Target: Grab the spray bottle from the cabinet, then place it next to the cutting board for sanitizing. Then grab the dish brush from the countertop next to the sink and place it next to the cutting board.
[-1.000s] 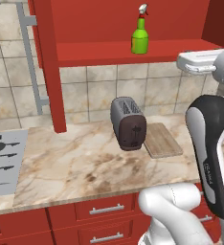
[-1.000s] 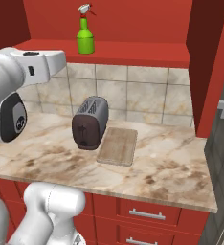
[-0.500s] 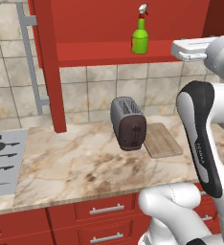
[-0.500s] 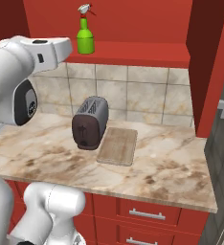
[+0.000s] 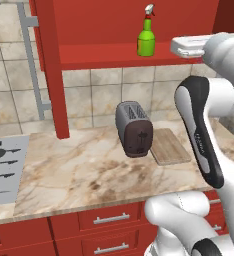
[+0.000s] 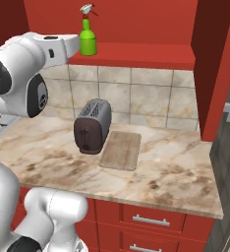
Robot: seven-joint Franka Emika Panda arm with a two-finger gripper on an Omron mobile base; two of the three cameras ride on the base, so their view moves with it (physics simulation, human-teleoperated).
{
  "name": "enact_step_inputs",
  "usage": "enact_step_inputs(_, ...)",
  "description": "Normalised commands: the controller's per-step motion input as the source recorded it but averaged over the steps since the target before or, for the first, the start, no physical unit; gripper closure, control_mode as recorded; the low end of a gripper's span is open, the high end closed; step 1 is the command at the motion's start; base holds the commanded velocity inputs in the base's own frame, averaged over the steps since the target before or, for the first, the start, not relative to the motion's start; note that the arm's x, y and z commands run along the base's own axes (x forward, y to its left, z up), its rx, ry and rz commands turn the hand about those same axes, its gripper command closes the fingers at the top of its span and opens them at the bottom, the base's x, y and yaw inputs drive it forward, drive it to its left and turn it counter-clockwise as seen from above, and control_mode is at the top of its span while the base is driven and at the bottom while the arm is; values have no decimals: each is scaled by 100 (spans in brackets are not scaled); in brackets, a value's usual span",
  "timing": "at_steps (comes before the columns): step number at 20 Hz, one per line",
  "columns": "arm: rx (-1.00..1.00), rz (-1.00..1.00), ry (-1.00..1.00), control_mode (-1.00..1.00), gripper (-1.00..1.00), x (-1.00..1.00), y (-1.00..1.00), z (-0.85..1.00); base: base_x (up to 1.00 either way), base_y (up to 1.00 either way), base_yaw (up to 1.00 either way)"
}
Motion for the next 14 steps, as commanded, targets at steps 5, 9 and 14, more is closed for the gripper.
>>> enact_step_inputs(5,3,0,2,-100,-100,69,0,0,0,0,0)
enact_step_inputs(9,1,1,12,-100,-100,50,0,0,0,0,0)
enact_step_inputs(14,0,0,14,-100,-100,46,4,3,0,0,0)
